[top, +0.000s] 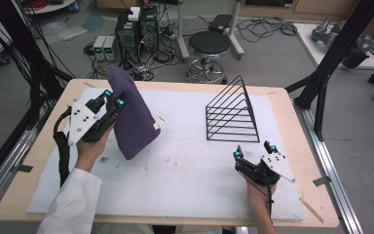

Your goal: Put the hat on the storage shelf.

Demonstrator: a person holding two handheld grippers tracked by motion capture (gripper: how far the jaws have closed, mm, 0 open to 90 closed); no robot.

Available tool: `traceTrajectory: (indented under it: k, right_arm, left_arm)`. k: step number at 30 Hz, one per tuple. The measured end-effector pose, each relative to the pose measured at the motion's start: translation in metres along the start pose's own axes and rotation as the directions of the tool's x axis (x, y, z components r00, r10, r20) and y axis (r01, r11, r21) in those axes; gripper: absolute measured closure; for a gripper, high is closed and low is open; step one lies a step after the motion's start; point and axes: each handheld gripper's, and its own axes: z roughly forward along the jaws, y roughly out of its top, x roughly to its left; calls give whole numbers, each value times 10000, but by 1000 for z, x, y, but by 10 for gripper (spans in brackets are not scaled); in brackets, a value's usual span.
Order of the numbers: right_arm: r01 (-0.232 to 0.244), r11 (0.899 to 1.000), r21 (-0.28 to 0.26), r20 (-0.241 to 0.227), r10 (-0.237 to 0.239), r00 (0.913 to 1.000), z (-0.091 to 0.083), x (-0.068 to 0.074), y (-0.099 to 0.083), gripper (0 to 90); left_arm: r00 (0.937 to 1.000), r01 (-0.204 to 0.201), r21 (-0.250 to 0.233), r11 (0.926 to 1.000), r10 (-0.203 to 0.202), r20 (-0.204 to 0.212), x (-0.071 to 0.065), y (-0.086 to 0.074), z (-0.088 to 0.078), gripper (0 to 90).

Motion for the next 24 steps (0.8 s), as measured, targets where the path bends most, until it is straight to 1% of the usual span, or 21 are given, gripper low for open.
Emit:
traceTrajectory:
  k: [3,6,9,12,13,14,15,16,17,18,19,21,22,24]
  right_arm:
    - [-44,10000,26,-50,44,10000,0,0,0,55]
    - [4,10000,43,-97,-3,10000,0,1,0,55]
    - [4,10000,-4,-133,-4,9999,0,2,0,55]
    - [20,10000,-67,-172,-22,9998,0,2,0,55]
    - [-15,10000,-71,-206,13,9998,0,2,0,54]
    - [-8,9999,-109,-235,5,9997,0,2,0,55]
    - [-56,9999,-157,-260,52,9996,0,2,0,55]
    - [-122,9998,-181,-322,116,9994,-1,2,1,54]
    - [-182,9995,-276,-389,172,9991,-1,2,1,54]
    - [-261,9990,-351,-491,243,9985,-2,3,1,54]
    - [-233,9987,-460,-519,209,9984,-2,3,2,54]
    - [-379,9974,-615,-678,337,9971,-3,4,2,54]
    - [-430,9965,-718,-780,374,9963,-3,5,3,54]
    - [-555,9951,-823,-1038,468,9935,-4,5,4,54]
  left_arm:
    - [9996,-39,-244,9997,46,285,-7,5,0,795]
    - [9983,-173,-476,9987,199,547,-13,10,-1,795]
    - [9959,-292,-622,9976,344,837,-18,15,-2,795]
    - [9913,-420,-718,9965,505,1217,-22,20,-3,794]
    - [9913,-420,-718,9965,505,1217,-22,20,-3,794]
    - [9897,-447,-778,9960,548,1323,-24,21,-3,794]
    - [9880,-560,-818,9951,670,1392,-25,23,-3,794]
    - [9851,-567,-993,9934,719,1565,-29,25,-5,794]
    - [9851,-567,-993,9934,719,1565,-29,25,-5,794]
    - [9828,-601,-1140,9917,787,1670,-32,27,-5,794]
    - [9792,-629,-1283,9897,860,1839,-35,30,-6,794]
    - [9736,-810,-1381,9871,1080,2009,-38,33,-7,793]
    - [9736,-810,-1381,9871,1080,2009,-38,33,-7,792]
    - [9682,-958,-1460,9846,1262,2159,-41,35,-7,790]
